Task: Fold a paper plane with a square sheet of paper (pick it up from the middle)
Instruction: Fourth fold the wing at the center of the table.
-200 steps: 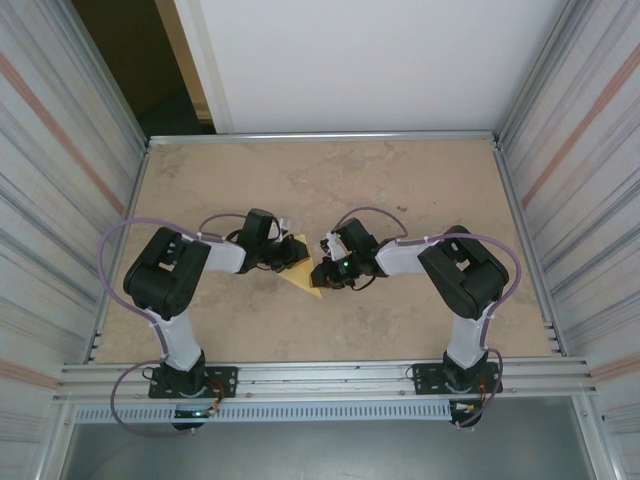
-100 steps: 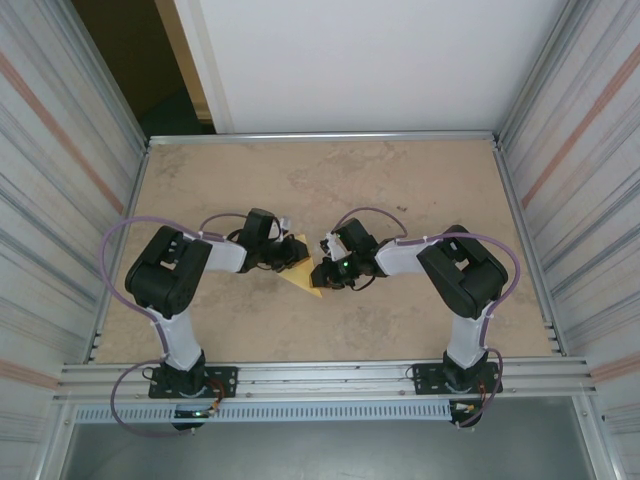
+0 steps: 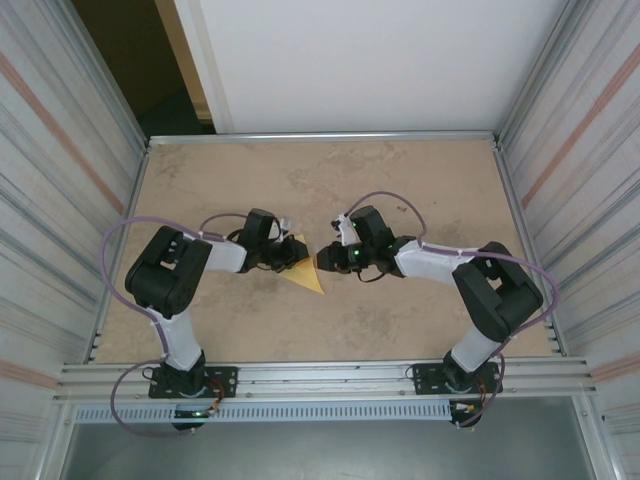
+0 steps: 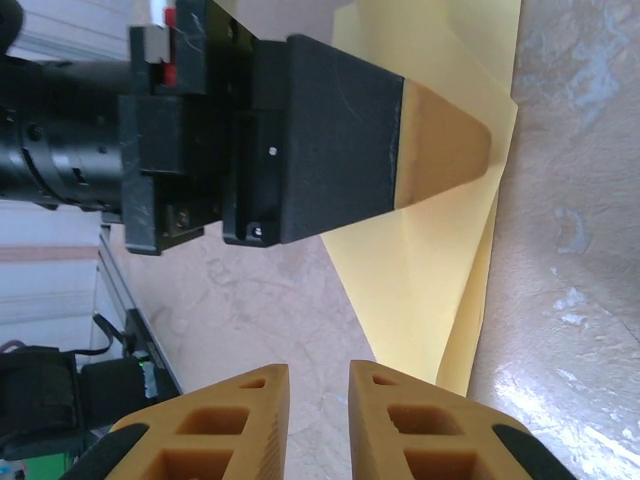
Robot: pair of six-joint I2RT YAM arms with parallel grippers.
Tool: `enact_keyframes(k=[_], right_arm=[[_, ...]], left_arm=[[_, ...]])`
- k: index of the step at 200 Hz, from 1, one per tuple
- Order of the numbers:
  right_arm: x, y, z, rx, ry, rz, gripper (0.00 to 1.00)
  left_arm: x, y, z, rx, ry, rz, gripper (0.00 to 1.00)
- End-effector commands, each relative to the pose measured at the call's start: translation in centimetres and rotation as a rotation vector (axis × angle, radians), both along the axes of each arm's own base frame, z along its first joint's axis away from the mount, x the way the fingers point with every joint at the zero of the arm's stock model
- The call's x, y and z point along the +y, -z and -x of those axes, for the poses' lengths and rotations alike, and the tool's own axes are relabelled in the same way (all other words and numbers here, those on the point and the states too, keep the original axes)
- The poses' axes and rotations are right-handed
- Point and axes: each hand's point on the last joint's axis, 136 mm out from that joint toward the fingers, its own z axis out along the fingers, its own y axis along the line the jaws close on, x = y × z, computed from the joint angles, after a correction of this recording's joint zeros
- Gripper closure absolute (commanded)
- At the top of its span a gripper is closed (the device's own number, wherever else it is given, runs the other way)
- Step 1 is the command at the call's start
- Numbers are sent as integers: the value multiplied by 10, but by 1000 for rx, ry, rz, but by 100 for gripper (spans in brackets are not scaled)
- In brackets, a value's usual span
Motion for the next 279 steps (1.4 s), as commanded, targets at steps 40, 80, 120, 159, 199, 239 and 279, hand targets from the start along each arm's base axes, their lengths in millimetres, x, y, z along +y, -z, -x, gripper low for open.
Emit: enact_keyframes(k=[40,80,120,159,199,239,279], right_arm=[[21,31,12,82,-69,54,81],[22,46,16,124,-84,71,81],[22,57,21,151,-100,84,81],[22,62,23,164,-113,89,81],[21,67,24,175,-117,103,81],[18,74,25,188,-115,133,81],[13,79,25,195,-106,167,83]], left_arm=[[-1,-1,-2,-16,9,-4,85],[-1,-6,-1,-22,9,4,85],[-1,-8,-1,-26,7,4,85],[2,-8,-1,-28,-1,-1,85],[4,-10,0,-37,-8,-11,85],[8,-14,-1,-47,-21,-18,85],[9,-31,-6,-91,-18,-2,85]])
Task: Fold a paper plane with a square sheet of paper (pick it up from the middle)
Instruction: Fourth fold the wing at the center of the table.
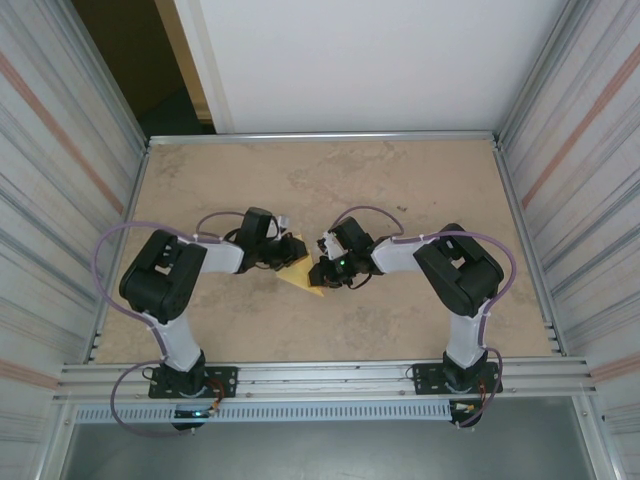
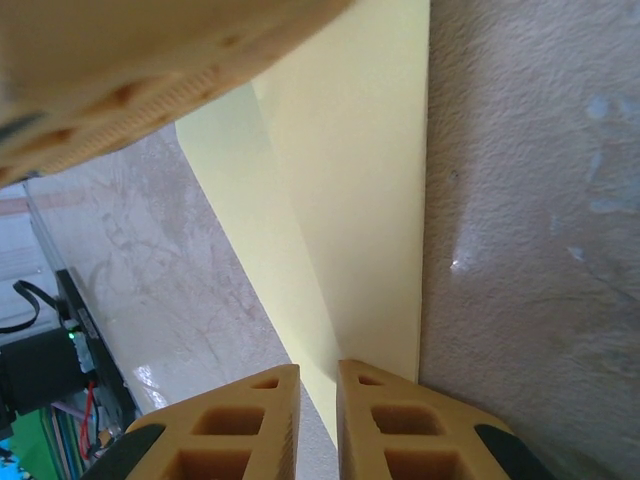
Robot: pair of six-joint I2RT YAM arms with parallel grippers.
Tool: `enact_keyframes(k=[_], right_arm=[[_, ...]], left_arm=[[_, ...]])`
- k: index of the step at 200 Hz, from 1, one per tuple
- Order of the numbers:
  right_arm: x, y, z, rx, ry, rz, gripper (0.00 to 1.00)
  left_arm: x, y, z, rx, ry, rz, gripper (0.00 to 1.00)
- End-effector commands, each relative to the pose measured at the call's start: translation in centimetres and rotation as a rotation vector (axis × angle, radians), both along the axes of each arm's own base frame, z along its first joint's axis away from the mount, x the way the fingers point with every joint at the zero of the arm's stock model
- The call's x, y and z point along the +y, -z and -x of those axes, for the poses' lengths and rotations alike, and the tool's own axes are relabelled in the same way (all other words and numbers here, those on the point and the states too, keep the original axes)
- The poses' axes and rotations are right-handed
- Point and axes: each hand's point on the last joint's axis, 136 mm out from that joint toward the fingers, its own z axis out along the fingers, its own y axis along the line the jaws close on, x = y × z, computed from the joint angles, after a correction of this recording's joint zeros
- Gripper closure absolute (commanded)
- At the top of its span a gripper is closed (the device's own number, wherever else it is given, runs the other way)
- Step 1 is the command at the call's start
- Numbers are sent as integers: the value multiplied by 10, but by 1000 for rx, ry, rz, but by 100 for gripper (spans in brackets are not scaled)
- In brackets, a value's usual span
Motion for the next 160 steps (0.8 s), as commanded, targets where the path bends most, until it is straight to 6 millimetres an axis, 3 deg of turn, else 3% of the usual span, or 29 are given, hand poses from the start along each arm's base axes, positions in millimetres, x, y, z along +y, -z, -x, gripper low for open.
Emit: enact_keyframes(k=[1,75,126,160], right_arm=[[-5,12,6,24,-15,56,83],[-9,13,5,22,-3,74,84],[-9,15,4,33,0,85,85],[-10,18,5,43,3,98,86]], left_arm=[[4,-18,-3,-54,2,-1,85],[17,-24,3,-82,-30,8,86],[-5,-22,9,-80,36,52,86],[-5,-10,9,-44,28,11,86]])
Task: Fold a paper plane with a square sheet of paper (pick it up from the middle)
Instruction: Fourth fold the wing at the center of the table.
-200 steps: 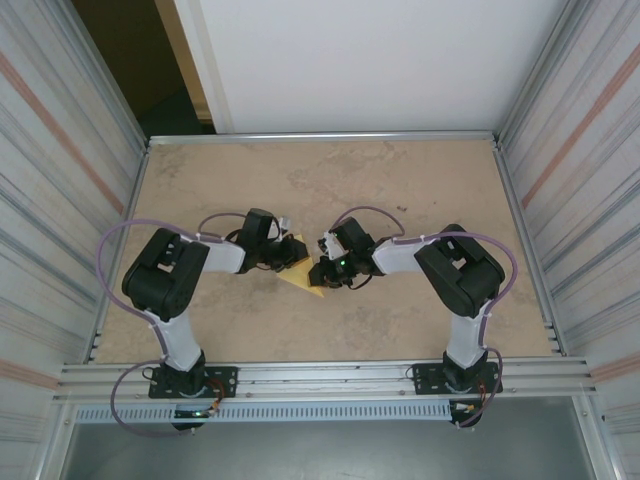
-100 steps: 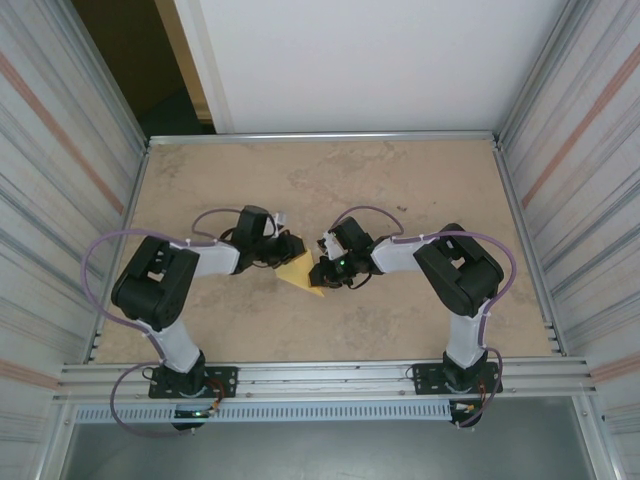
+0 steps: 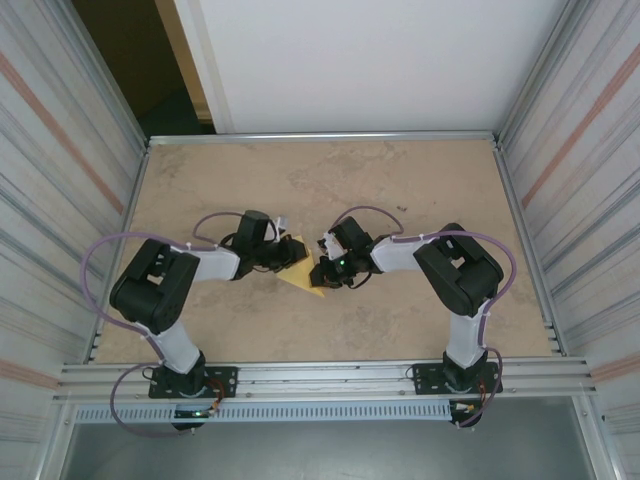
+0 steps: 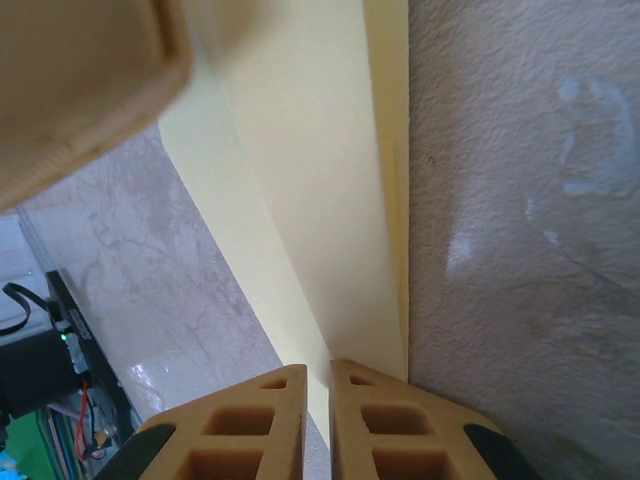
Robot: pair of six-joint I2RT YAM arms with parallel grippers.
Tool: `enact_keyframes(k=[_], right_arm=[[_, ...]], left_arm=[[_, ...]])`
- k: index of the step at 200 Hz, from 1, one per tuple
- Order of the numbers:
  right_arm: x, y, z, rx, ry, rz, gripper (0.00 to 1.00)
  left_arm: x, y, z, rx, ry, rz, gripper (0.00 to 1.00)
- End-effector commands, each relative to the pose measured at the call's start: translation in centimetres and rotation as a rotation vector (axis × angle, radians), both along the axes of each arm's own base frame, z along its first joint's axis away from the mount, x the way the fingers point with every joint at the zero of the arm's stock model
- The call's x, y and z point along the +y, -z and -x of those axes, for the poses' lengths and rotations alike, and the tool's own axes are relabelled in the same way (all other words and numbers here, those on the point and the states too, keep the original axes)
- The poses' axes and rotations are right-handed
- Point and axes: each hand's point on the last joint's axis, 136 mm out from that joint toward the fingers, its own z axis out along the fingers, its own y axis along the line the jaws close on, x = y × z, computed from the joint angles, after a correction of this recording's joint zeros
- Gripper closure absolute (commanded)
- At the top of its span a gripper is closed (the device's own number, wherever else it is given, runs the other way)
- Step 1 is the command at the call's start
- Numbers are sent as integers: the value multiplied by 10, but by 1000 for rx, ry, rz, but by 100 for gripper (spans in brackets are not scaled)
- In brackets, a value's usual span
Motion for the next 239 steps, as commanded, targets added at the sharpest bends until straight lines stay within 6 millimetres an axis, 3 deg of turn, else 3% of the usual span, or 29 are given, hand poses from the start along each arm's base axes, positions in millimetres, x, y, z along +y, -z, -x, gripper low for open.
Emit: enact_keyframes(k=[1,63,239], right_arm=[[-8,16,4,23,-2,70,86],[-12,21,4,39,8,99,86],[-20,32,3,71,38,136,86]], left_arm=[[-3,2,-4,9,2,-14,86],[15,28,-4,82,-76,-120,89],[34,42,-1,113,-136,-167,89]])
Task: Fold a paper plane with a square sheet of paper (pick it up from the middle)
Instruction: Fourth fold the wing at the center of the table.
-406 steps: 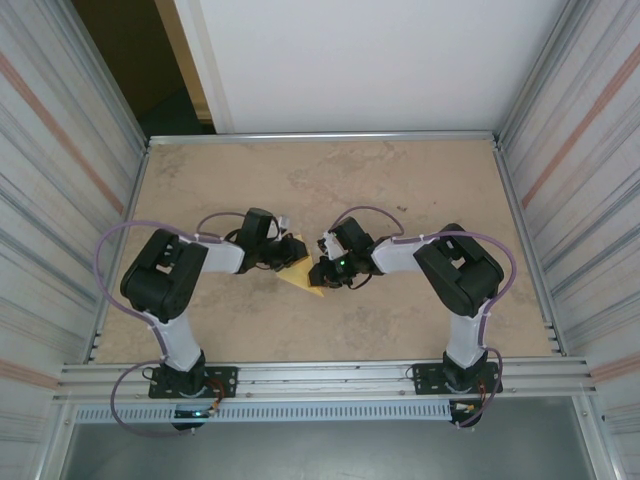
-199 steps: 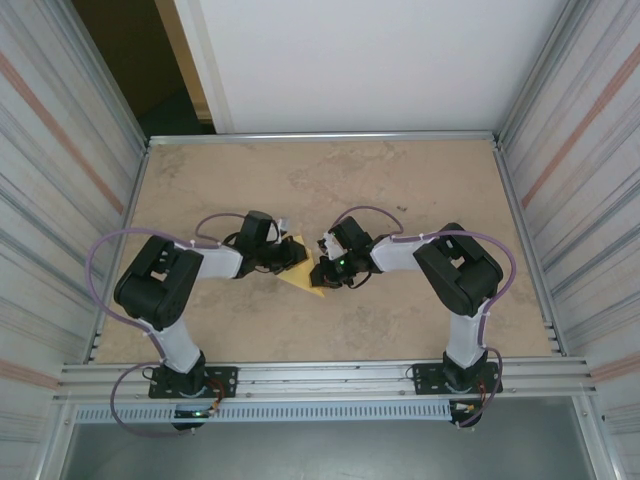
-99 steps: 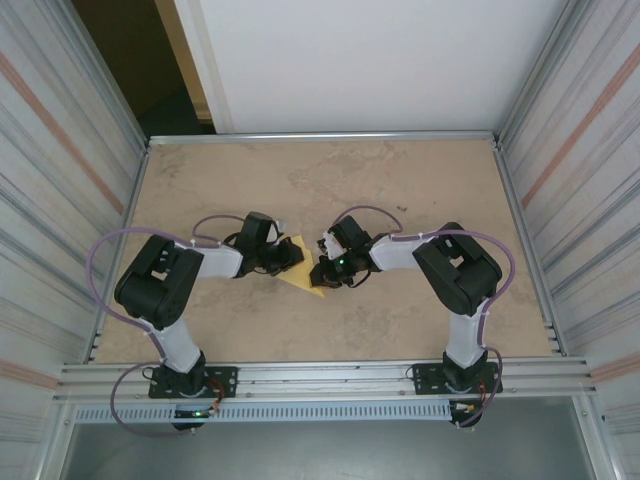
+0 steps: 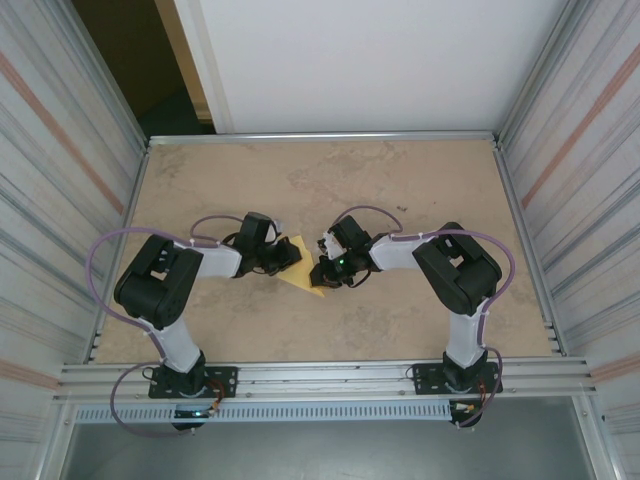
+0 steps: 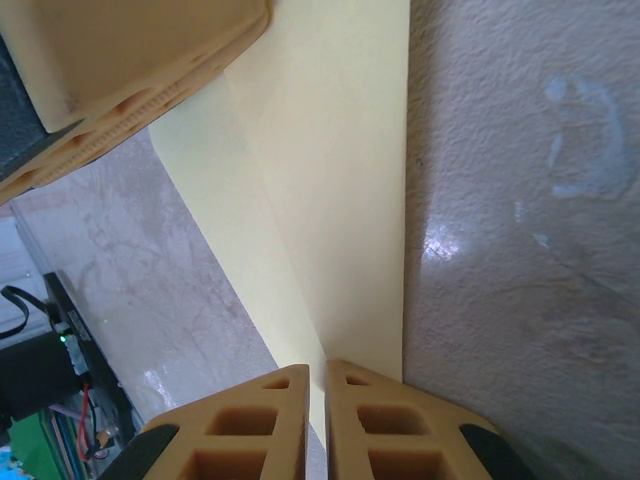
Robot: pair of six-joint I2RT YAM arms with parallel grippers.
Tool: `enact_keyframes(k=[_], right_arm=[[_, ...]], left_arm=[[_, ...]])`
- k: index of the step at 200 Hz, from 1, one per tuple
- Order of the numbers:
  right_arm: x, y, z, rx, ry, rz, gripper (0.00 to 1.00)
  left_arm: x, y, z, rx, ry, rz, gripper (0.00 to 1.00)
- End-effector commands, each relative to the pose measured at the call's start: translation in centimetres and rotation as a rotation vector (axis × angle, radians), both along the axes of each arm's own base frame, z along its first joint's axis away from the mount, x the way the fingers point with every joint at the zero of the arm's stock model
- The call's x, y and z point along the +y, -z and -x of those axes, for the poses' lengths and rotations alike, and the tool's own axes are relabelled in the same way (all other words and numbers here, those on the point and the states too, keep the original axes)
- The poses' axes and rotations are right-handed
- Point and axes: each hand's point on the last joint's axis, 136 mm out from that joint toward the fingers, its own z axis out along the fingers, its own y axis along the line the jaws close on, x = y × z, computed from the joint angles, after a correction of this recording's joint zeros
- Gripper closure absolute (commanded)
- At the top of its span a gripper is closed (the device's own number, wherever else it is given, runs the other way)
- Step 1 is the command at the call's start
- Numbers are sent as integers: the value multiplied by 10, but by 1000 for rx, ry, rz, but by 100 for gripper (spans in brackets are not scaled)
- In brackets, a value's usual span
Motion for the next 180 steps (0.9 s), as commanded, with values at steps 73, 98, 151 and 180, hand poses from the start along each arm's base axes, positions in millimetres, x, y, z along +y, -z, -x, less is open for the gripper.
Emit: enact_keyframes(k=[73,98,151,180], right_arm=[[-20,29,2,49,41,114,83],[-20,30,3,54,43,113,83],[-8,-32,-15,-48,78,-63,71],[-25,-48,-33,-130,165,-37,64]], left_arm=[[20,18,10,53,-60,-55,90],[22,20,11,56,-69,-61,90],[20,26,12,66,-57,-53,90],[19,25,11,56,-54,-46,90]])
